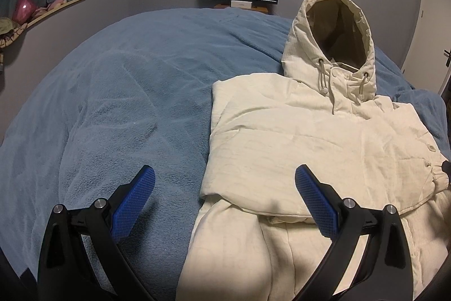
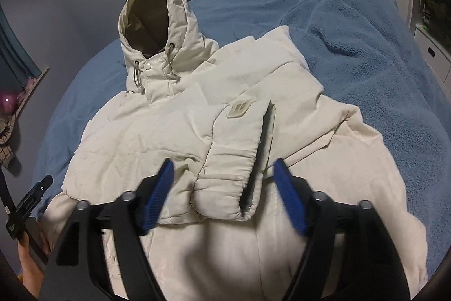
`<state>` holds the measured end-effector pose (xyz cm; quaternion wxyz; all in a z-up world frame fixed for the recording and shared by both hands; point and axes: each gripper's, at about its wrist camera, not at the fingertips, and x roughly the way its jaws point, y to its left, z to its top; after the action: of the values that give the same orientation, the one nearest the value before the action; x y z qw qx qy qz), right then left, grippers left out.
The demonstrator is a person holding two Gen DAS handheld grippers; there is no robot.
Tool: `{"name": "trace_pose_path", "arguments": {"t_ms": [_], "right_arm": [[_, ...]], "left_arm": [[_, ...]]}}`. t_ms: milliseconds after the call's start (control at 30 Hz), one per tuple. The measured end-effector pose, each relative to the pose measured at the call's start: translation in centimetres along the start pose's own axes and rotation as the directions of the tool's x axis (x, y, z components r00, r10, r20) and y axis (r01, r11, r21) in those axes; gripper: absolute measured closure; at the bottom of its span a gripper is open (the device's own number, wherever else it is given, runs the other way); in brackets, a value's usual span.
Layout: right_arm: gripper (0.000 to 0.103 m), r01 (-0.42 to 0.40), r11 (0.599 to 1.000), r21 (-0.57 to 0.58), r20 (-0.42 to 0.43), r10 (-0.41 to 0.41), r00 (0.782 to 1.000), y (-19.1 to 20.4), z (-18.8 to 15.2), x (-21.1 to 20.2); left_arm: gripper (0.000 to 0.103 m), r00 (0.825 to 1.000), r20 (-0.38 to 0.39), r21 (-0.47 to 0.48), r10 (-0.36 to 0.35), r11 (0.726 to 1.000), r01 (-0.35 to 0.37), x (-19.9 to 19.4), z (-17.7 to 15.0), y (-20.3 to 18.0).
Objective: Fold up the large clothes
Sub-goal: 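Fold the sleeve cuff back toward the hem and open the right tool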
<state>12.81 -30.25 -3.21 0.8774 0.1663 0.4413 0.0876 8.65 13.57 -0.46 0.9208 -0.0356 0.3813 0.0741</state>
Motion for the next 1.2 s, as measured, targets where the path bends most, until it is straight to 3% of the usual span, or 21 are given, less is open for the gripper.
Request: {"name": "trace_pose_path", "arguments": {"t_ms": [233, 267, 333, 433, 600, 700, 800, 833, 867, 1033, 1167, 1200], "right_arm": [[0.027, 0.044, 0.996, -0.081, -0.059, -0.049, 0.997, 1.3, -0.5, 1.7], [0.033, 0.046, 0.995, -0.094, -0.063, -0.052, 0.997, 1.4, -0.6, 1.9], [0.073, 0.087, 0.988, -0.124, -0.043, -0.093, 0.995, 1.9, -0.9, 1.7], [0.084, 0.108, 0.982, -0.157, 0.022, -0.106, 0.994, 2.3, -0.9, 0.6], [0.088, 0.107, 0.975, -0.195, 0.106, -0.088, 0.990, 3.2, -0.8, -1.6], [0.090, 0.147, 0.967, -0.207, 0.164, -0.114, 0.980, 3.1, -0.7, -3.1], [0.102, 0.192, 0.962, -0.192, 0.189, -0.156, 0.970, 2.2, -0.6, -4.0], [0.102, 0.227, 0.957, -0.182, 0.201, -0.190, 0.961, 1.6, -0.5, -4.2], [0.102, 0.239, 0.955, -0.175, 0.199, -0.203, 0.959, 1.0, -0.4, -4.2], [0.101, 0.133, 0.988, -0.082, 0.087, -0.126, 0.988, -1.8, -0.1, -2.7], [0.100, 0.093, 0.987, -0.128, 0.074, -0.084, 0.994, -0.2, -0.3, -2.4], [0.095, 0.088, 0.985, -0.151, 0.067, -0.079, 0.995, 0.5, -0.4, -2.2]], "left_arm": [[0.007, 1.000, -0.005, 0.006, -0.001, 1.000, 0.001, 0.1, -0.1, -0.1], [0.007, 1.000, -0.006, 0.007, -0.001, 1.000, 0.001, 0.1, -0.1, -0.1], [0.007, 1.000, -0.006, 0.006, -0.001, 1.000, 0.001, 0.2, -0.1, -0.2], [0.007, 1.000, -0.005, 0.006, -0.002, 1.000, 0.002, 0.2, -0.1, -0.2], [0.007, 1.000, -0.006, 0.006, -0.002, 1.000, 0.002, 0.2, -0.1, -0.1], [0.007, 1.000, -0.005, 0.007, -0.003, 1.000, 0.003, 0.2, -0.1, -0.2], [0.007, 1.000, -0.006, 0.007, -0.003, 1.000, 0.003, 0.2, -0.1, -0.2], [0.007, 1.000, -0.006, 0.008, -0.003, 1.000, 0.003, 0.2, -0.1, -0.2], [0.007, 1.000, -0.007, 0.009, -0.003, 1.000, 0.003, 0.2, -0.1, -0.2], [0.007, 1.000, -0.007, 0.019, 0.001, 1.000, -0.001, 0.1, -0.1, -0.5], [0.007, 1.000, -0.006, 0.034, -0.012, 0.999, 0.012, 0.1, -0.2, -0.7], [0.007, 1.000, -0.005, 0.040, -0.018, 0.999, 0.018, 0.1, -0.2, -0.8]]}}
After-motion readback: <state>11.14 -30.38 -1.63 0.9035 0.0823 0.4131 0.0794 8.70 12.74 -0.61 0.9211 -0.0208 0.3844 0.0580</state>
